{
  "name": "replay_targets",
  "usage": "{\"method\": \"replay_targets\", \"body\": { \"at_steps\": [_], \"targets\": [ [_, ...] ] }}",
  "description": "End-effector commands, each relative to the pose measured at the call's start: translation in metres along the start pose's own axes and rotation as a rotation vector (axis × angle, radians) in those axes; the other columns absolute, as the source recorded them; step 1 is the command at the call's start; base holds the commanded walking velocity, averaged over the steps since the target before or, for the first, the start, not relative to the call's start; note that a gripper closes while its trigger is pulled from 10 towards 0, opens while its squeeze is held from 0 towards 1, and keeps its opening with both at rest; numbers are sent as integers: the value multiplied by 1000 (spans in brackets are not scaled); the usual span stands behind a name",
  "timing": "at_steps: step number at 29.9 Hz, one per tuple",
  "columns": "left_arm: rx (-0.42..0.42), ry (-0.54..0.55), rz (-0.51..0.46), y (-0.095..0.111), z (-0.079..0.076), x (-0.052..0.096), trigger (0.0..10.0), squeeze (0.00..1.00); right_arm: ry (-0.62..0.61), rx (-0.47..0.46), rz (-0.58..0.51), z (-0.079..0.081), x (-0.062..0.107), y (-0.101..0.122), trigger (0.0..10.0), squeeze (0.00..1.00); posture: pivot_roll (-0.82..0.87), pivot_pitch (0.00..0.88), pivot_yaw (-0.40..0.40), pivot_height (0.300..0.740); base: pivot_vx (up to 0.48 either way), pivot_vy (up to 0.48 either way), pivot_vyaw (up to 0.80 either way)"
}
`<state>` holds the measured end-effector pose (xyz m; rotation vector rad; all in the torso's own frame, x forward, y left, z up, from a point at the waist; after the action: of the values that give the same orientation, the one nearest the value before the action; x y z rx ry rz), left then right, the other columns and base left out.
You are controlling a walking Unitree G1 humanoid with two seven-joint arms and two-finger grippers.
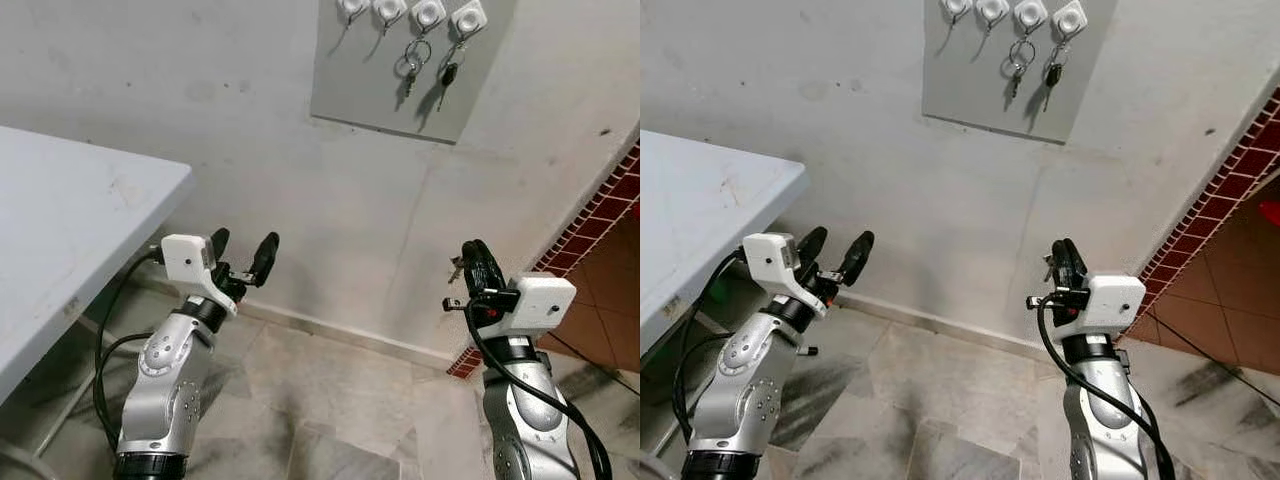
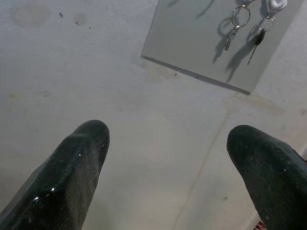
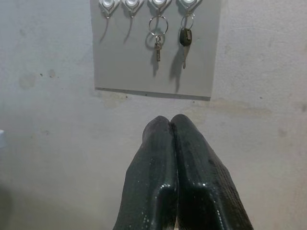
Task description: Hang keys on a hook
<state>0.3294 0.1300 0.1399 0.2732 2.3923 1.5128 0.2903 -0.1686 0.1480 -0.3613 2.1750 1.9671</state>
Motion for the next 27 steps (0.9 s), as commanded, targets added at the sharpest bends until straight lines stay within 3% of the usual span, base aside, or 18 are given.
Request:
{"method": "replay_targets", "body": {
  "at_steps": [1, 27],
  "targets": [
    [5, -6, 12, -2, -2, -2, 10000, 0, -7, 1, 3, -4, 0, -1, 10000, 0, -5, 0, -52, 740, 292, 0, 0],
    [23, 4, 14, -4, -4, -2, 10000, 0, 9, -4, 8, -3, 0, -2, 10000, 0, -3, 0, -60, 740, 303, 0, 0]
  ]
}}
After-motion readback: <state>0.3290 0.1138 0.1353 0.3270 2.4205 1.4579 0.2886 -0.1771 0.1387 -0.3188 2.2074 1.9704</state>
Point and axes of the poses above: a point about 5 cm out from each wrist's last joint towards the gripper, its own x axis pointing back from the gripper into the wrist, its own y axis along the axis of the wrist's last joint, z = x × y, the point moved 4 cm from there along -x, pointing out of the wrist towards the gripper, and after that the axes turned 10 degrees about x, right-handed, at the moved point
